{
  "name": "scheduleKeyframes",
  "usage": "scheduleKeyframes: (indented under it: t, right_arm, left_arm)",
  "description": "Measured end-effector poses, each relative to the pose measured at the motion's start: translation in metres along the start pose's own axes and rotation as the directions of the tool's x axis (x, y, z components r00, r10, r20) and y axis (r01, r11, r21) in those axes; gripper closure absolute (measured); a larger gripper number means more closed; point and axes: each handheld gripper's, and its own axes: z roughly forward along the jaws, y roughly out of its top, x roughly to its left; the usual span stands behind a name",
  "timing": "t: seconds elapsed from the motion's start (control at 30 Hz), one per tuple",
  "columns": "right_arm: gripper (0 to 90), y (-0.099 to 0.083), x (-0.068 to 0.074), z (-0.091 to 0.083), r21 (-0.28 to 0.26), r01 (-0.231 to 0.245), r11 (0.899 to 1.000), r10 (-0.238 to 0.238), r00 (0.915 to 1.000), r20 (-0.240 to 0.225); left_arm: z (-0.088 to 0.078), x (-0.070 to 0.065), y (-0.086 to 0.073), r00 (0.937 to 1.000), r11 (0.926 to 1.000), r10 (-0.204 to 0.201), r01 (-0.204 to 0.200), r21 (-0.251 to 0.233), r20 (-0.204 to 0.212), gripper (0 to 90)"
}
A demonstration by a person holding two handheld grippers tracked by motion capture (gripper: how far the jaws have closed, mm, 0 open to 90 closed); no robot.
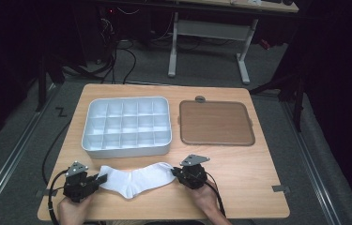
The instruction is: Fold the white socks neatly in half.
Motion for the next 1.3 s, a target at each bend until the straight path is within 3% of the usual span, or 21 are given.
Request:
scheduleKeyframes:
  t: [0.47,1.3]
  right_arm:
    - [85.6,-0.008,-0.015,-0.023,-0.023,-0.033,0.999,0.034,0.9991,0.025]
    - [85.6,-0.026,-0.038,-0.055,-0.048,-0.08,0.996,0.085,0.9912,0.102]
  left_arm:
    - [0.011,-0.027,-0.001,0.9966,0.9998,0.012,-0.013,0.017,0.081,78.1]
    - [0.035,-0.058,-0.015,0.987,0.9978,0.021,-0.031,0.058,0.16,78.1]
